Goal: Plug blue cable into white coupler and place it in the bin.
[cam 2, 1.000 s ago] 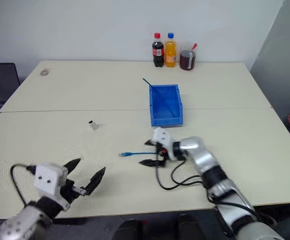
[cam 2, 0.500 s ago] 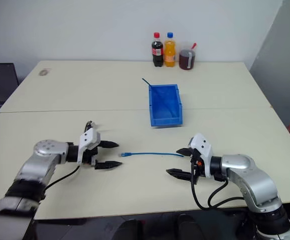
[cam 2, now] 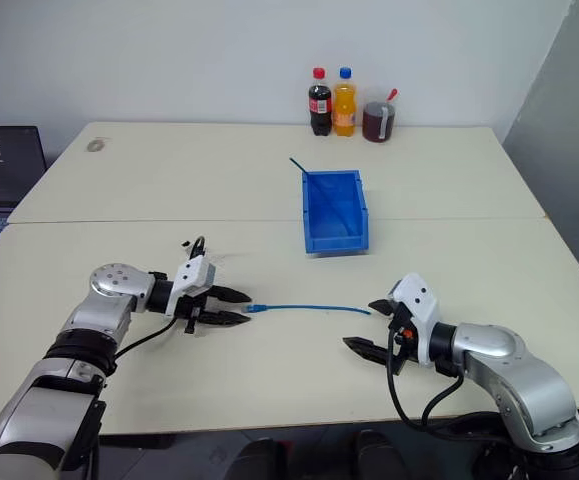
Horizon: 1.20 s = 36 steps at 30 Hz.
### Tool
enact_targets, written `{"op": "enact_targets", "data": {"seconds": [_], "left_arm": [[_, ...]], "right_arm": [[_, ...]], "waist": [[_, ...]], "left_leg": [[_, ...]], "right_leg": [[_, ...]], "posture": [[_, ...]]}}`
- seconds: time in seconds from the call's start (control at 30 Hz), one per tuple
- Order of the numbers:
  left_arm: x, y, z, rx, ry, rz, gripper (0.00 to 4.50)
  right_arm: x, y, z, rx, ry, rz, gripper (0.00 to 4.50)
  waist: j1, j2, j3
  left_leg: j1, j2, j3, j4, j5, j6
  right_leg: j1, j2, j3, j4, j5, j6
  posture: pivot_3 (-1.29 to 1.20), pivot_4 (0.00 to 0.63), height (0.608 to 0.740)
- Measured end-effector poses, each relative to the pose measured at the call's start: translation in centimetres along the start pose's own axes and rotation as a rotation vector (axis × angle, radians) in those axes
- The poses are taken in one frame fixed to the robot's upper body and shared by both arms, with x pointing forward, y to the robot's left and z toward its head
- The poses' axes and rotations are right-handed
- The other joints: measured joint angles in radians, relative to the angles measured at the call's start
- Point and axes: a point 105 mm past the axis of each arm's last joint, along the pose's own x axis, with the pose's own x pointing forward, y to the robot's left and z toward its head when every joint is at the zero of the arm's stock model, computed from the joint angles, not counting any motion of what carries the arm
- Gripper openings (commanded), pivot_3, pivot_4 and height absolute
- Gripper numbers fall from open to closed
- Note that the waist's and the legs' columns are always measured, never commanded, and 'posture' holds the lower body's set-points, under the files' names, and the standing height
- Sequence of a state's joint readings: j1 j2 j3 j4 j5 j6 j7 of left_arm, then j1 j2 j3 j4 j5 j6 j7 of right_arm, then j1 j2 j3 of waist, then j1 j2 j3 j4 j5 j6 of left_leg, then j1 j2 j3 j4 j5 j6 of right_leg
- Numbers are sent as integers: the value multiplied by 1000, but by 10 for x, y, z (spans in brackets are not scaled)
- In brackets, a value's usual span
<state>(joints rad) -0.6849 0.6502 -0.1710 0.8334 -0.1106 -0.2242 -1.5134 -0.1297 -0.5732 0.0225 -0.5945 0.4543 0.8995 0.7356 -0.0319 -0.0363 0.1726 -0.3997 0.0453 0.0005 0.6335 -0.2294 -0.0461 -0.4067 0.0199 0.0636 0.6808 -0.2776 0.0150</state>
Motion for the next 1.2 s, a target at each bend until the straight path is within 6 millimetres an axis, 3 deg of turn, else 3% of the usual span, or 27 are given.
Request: {"op": "enact_targets", "data": {"seconds": [0.17,0.3,0.4,0.43,0.53,0.63,0.7,0.77,0.9,1.03,1.2], "left_arm": [[-1,-3,-2,-19,6,-9,216],[-1,-7,-1,-79,2,-20,208],[8,-16,11,-253,-70,-44,208],[16,-20,23,-325,-124,-62,208],[30,-28,84,-508,-355,-128,208],[14,-34,140,-577,-530,-168,208],[7,-40,154,-636,-591,-190,208],[7,-47,158,-714,-626,-223,208],[9,-64,154,-796,-613,-264,208],[3,-68,152,-817,-616,-251,208],[0,-69,153,-826,-629,-243,208]], "right_arm": [[1,0,5,-10,-10,3,4500],[6,2,19,-15,-53,26,4500],[13,6,29,43,-104,46,4500],[16,8,34,74,-129,61,4500],[25,15,57,201,-233,131,4500],[28,14,58,305,-225,182,4500],[29,12,51,362,-185,202,4500],[30,13,50,420,-169,247,4500],[27,10,72,527,-237,367,4500],[15,15,86,611,-258,536,4500],[9,19,91,643,-258,600,4500]], "waist": [[-1,1,-2],[-6,2,-4],[-9,2,-3],[-9,2,-2],[-4,-1,0],[-4,-1,0],[-4,-1,0],[-8,0,1],[-20,0,1],[-19,1,1],[-17,0,1]], "left_leg": [[1,0,0,0,0,0],[1,1,0,0,0,0],[0,1,-1,0,0,0],[-1,2,-1,1,0,0],[-8,3,-11,8,0,0],[-9,2,-14,10,0,0],[-9,1,-14,10,0,0],[-9,2,-15,10,0,0],[-8,2,-16,10,0,0],[-9,1,-17,10,0,0],[-10,1,-18,10,0,0]], "right_leg": [[0,0,0,0,0,0],[0,1,0,1,0,0],[0,1,0,1,0,0],[0,0,0,1,0,0],[-1,1,-4,1,0,0],[-1,1,-6,1,0,0],[-1,1,-6,1,0,0],[-1,1,-6,2,0,0],[-1,1,-7,3,0,0],[0,1,-9,2,0,0],[0,0,-15,1,0,0]], "posture": [[0,150,740],[0,150,740],[0,150,740],[0,150,740],[0,150,740],[0,150,740],[0,150,740],[0,150,740],[0,150,740],[0,150,740],[0,150,740]]}}
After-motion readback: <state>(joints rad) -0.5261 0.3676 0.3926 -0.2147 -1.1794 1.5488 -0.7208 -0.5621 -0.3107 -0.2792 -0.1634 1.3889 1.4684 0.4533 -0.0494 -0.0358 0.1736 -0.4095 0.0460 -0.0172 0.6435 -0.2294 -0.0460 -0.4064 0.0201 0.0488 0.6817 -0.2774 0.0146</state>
